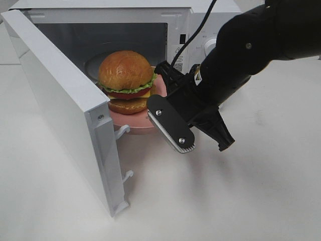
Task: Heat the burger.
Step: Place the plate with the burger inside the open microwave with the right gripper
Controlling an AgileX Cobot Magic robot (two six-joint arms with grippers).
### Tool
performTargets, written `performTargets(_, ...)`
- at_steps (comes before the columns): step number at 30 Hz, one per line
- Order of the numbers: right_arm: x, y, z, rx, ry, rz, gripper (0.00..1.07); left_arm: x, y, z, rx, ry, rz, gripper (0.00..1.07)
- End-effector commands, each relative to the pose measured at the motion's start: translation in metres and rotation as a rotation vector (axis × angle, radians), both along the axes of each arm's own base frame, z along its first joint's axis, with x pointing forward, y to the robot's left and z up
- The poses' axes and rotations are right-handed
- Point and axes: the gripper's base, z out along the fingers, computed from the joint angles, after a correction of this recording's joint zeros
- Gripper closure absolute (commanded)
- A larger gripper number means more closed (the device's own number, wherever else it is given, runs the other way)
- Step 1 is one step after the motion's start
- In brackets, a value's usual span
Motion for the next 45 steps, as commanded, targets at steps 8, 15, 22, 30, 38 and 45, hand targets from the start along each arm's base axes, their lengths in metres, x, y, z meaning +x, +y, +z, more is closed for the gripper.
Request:
performTargets(8,0.024,0.021,0.016,0.018,-0.016,-0.004,1.07,-0.003,0.000,0.001,-0.005,-0.032,-0.002,0.07)
performTargets(15,0.043,0.036,0.012,0.011,-0.007,-0.008,1.07,-0.003,0.000,0.001,-0.005,-0.032,-0.002,0.07)
performTargets(22,0.057,0.048,0.010,0.045,-0.012,-0.054,1.07,-0.003,0.000,0.001,-0.005,-0.032,-0.002,0.07)
performTargets(30,0.075,0.062,0.004,0.066,-0.020,-0.087,1.07,-0.003,0.000,0.001,-0.005,-0.032,-0.002,0.07)
performTargets(38,0.090,0.074,0.001,0.072,-0.062,-0.137,1.07,-0.003,0.000,0.001,-0.004,-0.032,-0.002,0.07)
performTargets(45,0.104,0.082,0.000,0.084,-0.093,-0.179,1.07,-0.003,0.000,0.001,-0.004,-0.032,-0.002,0.07)
